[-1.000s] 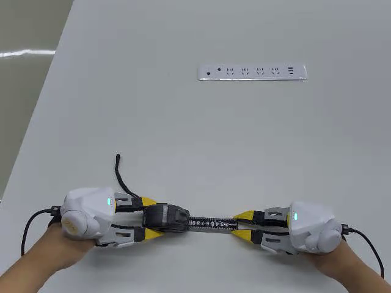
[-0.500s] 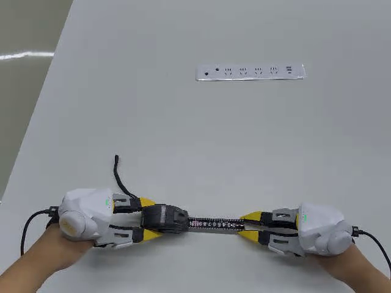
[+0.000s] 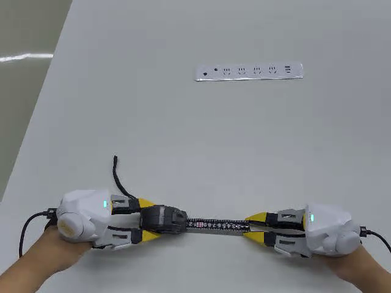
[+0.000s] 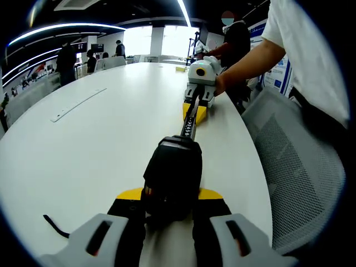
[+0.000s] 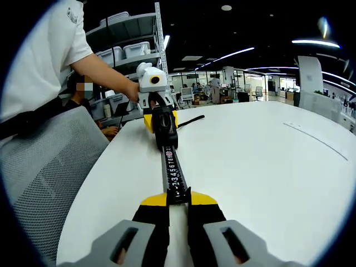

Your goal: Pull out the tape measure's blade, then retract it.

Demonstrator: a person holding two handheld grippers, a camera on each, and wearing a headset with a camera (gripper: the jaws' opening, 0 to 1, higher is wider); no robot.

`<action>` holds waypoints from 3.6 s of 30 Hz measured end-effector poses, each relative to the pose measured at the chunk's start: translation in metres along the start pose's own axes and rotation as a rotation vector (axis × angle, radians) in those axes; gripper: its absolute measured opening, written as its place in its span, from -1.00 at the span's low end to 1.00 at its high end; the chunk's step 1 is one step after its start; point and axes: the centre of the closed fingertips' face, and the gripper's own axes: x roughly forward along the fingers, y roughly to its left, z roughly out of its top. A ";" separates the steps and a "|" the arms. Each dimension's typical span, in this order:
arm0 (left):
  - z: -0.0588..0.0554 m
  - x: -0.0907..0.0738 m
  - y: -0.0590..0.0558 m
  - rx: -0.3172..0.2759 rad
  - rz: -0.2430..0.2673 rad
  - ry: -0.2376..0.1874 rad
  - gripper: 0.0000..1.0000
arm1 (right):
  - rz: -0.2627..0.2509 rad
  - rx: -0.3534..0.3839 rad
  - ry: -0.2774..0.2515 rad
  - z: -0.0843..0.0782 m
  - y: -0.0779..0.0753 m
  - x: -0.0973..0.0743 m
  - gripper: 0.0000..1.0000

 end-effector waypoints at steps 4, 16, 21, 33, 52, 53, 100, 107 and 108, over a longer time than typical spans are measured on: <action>0.000 0.000 0.000 -0.002 0.001 0.001 -0.43 | -0.001 0.001 -0.003 0.000 0.000 -0.003 -0.83; 0.000 0.001 0.000 0.000 -0.002 0.011 -0.44 | -0.011 0.020 -0.008 -0.007 -0.002 -0.017 -0.84; 0.001 0.001 0.000 0.001 -0.002 0.015 -0.44 | -0.015 0.027 -0.006 -0.009 -0.003 -0.025 -0.84; 0.000 0.001 0.000 -0.004 0.004 0.016 -0.44 | -0.025 0.039 -0.011 -0.013 -0.007 -0.041 -0.84; 0.000 0.001 0.000 0.000 -0.001 0.021 -0.43 | -0.030 0.066 -0.018 -0.021 -0.008 -0.056 -0.86; 0.000 0.001 0.000 -0.001 -0.001 0.022 -0.43 | -0.031 0.069 -0.021 -0.020 -0.008 -0.058 -0.86; -0.001 0.002 -0.001 -0.003 0.004 0.044 -0.43 | -0.072 0.080 -0.004 -0.031 -0.016 -0.112 -0.85; 0.000 0.001 -0.002 -0.005 0.002 0.044 -0.43 | -0.078 0.079 0.002 -0.029 -0.014 -0.110 -0.83; 0.000 0.001 -0.001 -0.005 0.003 0.044 -0.43 | -0.078 0.079 0.001 -0.029 -0.014 -0.110 -0.83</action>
